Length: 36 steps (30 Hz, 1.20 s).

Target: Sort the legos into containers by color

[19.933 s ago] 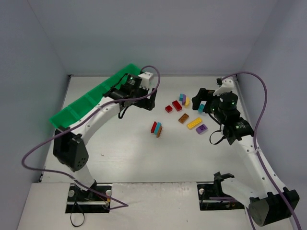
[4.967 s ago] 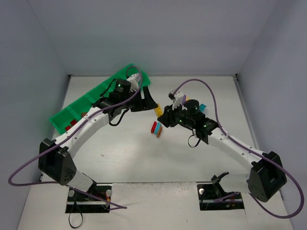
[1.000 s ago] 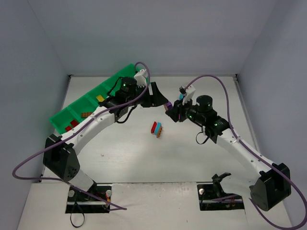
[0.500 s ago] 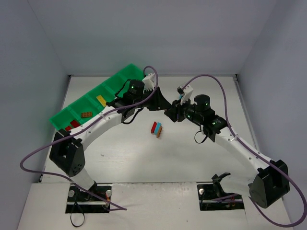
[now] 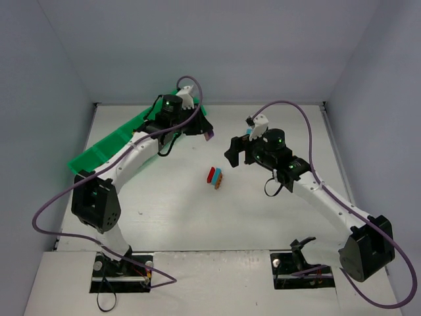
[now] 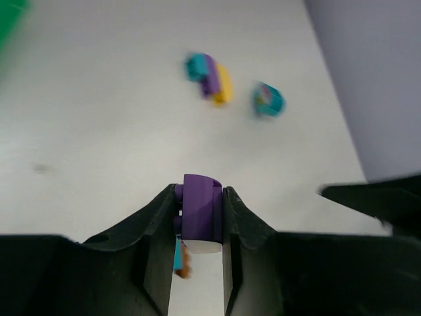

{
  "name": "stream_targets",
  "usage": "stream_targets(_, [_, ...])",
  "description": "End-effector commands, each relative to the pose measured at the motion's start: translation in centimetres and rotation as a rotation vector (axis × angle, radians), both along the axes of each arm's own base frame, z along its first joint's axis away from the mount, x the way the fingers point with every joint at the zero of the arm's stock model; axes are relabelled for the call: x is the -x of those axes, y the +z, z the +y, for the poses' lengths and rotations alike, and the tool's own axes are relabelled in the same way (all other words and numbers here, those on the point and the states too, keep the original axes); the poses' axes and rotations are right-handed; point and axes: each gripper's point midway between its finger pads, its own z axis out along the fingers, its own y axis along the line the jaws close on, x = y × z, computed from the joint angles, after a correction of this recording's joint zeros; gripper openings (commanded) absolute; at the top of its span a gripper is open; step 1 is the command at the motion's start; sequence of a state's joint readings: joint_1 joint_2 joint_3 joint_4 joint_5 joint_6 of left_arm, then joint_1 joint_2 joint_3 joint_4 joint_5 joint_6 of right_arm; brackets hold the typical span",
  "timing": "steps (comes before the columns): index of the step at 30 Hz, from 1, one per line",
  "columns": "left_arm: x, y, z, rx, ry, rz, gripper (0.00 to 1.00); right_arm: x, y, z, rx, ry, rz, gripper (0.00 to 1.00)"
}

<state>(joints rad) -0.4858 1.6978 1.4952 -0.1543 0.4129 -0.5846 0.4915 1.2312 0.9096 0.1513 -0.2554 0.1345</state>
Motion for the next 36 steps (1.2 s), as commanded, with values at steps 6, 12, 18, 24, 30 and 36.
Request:
stream_targets(6, [-12.3, 0.1, 13.7, -0.344, 0.479, -0.177, 0.03, -2.6, 1.0, -5.0, 0.02, -0.336, 0.008, 0.97])
stream_targets(12, [-17.5, -2.7, 17.3, -0.474, 0.592, -0.159, 0.04, -2.8, -0.4, -7.8, 0.008, -0.474, 0.075, 0.96])
stream_targets(18, [-19.6, -5.2, 19.6, -0.527, 0.651, -0.127, 0.12, -3.2, -1.7, -10.4, -0.007, -0.593, 0.126, 0.95])
stream_targets(24, [-20.2, -6.2, 20.3, -0.541, 0.658, -0.114, 0.35, -4.1, -4.5, -13.2, 0.007, -0.725, 0.223, 0.95])
stream_targets(30, [-19.3, -4.9, 20.2, -0.503, 0.65, -0.104, 0.59, -6.2, -7.0, -14.7, 0.035, -0.842, 0.293, 0.94])
stream_targets(36, [-15.7, -1.4, 18.2, -0.422, 0.588, -0.093, 0.63, -7.9, -10.0, -16.3, 0.068, -0.964, 0.369, 0.93])
